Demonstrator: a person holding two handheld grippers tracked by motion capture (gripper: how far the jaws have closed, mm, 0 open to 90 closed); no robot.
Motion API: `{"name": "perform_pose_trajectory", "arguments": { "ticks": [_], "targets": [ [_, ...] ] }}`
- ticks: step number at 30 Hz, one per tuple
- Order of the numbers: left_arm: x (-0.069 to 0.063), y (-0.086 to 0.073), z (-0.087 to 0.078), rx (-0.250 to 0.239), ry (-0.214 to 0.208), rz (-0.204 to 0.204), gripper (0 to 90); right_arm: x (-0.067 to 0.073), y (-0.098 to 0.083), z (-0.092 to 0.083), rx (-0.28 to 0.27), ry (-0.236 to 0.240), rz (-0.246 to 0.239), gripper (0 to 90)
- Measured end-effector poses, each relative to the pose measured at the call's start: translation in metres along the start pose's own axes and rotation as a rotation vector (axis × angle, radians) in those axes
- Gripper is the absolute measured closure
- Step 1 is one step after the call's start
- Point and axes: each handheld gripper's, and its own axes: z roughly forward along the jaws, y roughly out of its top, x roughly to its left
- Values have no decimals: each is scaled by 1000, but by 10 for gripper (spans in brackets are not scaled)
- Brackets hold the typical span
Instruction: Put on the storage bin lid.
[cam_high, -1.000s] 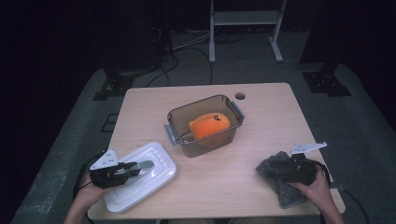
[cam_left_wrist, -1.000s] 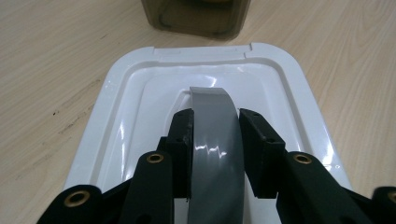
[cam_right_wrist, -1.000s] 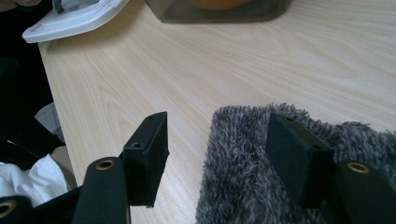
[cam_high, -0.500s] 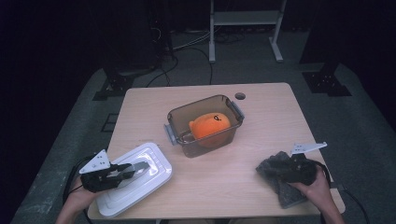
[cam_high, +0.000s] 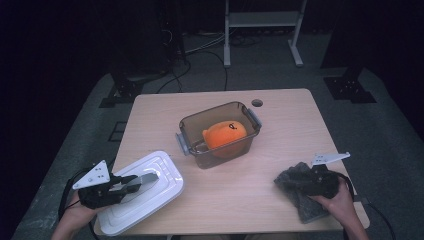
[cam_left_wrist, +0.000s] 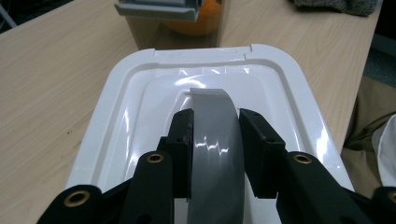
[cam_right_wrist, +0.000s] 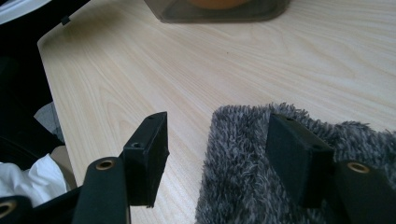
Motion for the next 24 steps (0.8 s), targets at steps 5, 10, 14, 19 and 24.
{"name": "perform_pose_trajectory", "arguments": {
  "ticks": [5,10,14,19,24],
  "targets": [
    [-2,6,-6,-13,-2,-1,665,0,0,0,0,-1,0,381],
    [-4,13,-10,-25,2,9,664,0,0,0,0,0,0,381],
    [-5,20,-14,-34,5,24,664,0,0,0,0,0,0,381],
    [-6,28,-20,-48,10,31,665,-1,0,-1,-4,0,2,381],
    [-8,41,-24,-63,5,49,665,-2,-1,0,-3,0,6,381]
  ]
}}
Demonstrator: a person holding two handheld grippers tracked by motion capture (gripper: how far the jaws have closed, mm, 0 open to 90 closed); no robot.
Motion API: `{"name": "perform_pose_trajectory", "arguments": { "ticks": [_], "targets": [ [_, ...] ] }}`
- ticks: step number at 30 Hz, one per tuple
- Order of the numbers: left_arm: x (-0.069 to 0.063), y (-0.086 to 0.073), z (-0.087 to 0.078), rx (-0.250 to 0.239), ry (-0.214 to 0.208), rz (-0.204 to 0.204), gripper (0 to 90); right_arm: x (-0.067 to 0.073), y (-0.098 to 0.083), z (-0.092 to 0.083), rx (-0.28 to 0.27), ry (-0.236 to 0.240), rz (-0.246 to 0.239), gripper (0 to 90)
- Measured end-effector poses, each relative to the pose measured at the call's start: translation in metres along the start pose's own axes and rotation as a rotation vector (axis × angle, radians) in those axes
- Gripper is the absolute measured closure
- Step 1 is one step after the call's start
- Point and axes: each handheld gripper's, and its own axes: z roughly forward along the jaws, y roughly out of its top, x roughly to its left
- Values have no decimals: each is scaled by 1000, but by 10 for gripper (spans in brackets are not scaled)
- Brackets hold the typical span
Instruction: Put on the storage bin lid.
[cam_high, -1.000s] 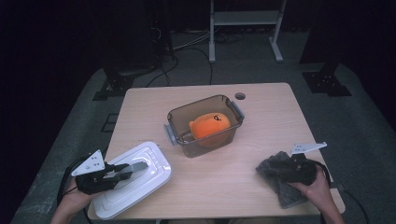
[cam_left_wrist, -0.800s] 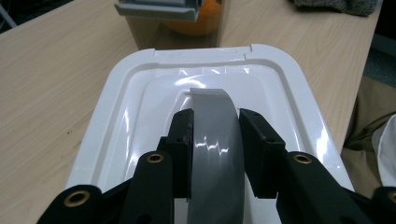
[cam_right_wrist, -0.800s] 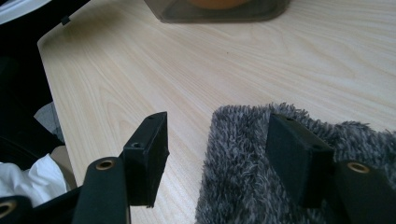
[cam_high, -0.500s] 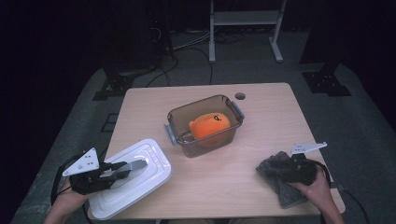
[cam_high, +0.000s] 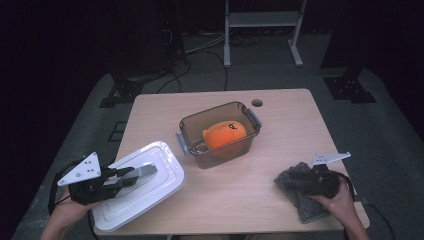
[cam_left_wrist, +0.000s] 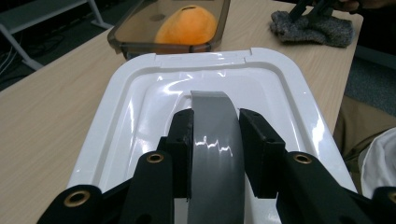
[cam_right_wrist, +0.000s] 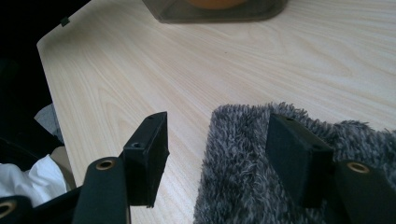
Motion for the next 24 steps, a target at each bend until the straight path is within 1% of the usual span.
{"name": "perform_pose_trajectory", "arguments": {
  "ticks": [3,8,9,13,19,24],
  "targets": [
    [-1,10,1,-15,-3,6,665,0,0,1,0,-1,-1,381],
    [1,27,5,-20,-5,25,665,0,0,1,0,1,0,381],
    [1,30,6,-19,0,30,665,0,0,0,0,1,0,381],
    [5,43,12,-13,-5,46,665,0,0,0,0,3,4,381],
    [11,64,24,-22,-12,54,665,0,0,1,-1,5,-2,381],
    [17,81,38,-19,-19,63,665,0,0,1,-2,8,-1,381]
  ]
}}
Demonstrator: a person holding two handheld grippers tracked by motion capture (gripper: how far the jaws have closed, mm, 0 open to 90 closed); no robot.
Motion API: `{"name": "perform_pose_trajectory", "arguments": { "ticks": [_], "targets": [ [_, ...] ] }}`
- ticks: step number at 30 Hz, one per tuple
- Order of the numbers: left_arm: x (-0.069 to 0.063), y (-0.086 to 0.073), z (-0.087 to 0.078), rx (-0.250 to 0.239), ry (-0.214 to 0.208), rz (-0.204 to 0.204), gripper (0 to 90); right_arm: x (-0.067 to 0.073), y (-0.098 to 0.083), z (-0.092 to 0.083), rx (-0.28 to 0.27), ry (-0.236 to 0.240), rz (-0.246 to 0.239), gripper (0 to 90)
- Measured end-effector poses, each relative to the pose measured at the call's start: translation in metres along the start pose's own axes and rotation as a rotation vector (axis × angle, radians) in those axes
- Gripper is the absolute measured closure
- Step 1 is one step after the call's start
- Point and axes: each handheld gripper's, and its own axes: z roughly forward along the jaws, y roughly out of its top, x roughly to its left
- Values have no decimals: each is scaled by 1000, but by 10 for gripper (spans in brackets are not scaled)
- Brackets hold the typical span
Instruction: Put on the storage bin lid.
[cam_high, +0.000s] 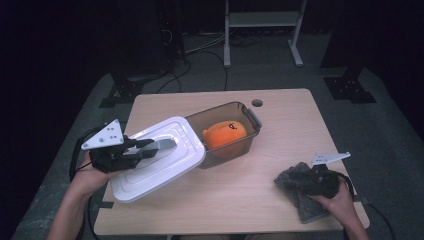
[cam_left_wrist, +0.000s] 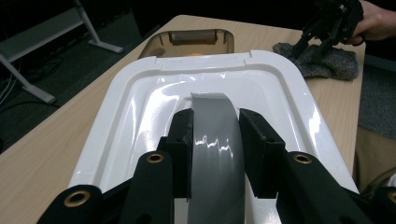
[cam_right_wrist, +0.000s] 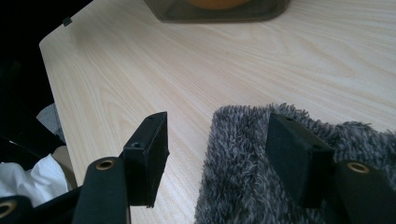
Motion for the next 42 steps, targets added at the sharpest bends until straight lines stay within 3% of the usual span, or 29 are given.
{"name": "perform_pose_trajectory", "arguments": {
  "ticks": [5,23,31,42],
  "targets": [
    [6,15,17,-1,-31,13,665,-1,0,-1,0,0,-2,381],
    [19,69,83,18,-78,48,665,-1,1,-3,-4,5,-4,381],
    [23,78,109,21,-95,43,665,-3,1,-4,-14,9,-7,381],
    [29,87,143,36,-107,71,665,-4,2,-5,-24,12,-4,381]
  ]
}}
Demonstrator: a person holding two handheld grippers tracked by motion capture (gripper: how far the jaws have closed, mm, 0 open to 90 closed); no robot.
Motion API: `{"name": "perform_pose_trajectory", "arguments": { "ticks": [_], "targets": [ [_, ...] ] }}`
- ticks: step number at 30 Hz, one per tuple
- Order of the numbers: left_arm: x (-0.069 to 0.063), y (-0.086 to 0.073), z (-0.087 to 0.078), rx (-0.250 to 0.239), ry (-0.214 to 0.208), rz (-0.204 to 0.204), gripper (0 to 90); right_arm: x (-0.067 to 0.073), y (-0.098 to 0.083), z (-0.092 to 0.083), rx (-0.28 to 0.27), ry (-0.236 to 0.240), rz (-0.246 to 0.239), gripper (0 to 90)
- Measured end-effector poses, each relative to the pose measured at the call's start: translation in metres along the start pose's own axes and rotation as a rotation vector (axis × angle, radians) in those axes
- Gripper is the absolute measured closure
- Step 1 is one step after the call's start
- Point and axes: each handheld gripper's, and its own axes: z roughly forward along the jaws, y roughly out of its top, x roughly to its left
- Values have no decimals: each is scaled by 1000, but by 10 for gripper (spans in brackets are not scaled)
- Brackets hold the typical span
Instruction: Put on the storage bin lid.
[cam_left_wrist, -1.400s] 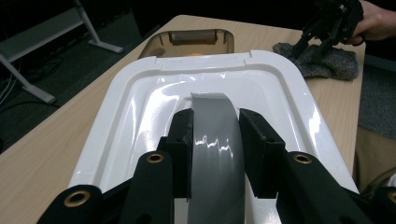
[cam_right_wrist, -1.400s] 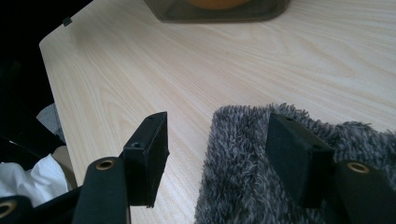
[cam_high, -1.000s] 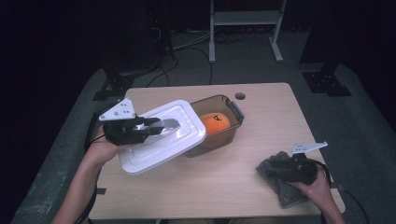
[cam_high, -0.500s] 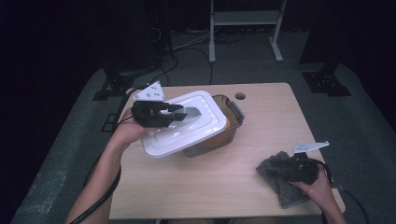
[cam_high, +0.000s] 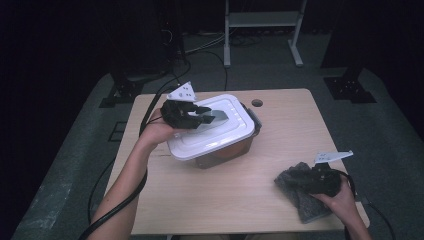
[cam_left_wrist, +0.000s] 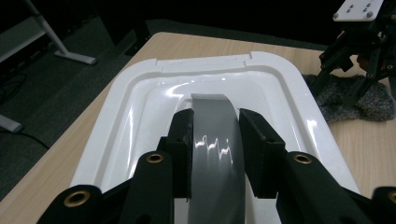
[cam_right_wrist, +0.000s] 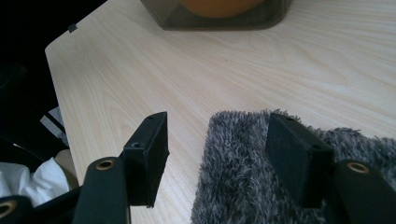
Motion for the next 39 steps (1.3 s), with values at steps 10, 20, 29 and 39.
{"name": "perform_pose_trajectory", "arguments": {
  "ticks": [10,20,29,39],
  "targets": [
    [11,3,26,26,-14,-2,665,-1,-1,-1,-1,3,5,382],
    [20,-2,55,49,-32,-14,665,-2,-1,0,3,7,3,382],
    [28,-13,71,57,-36,-28,665,-3,-2,-1,3,9,4,382],
    [31,-17,80,74,-34,-13,664,-3,-2,-1,4,11,3,382]
  ]
}}
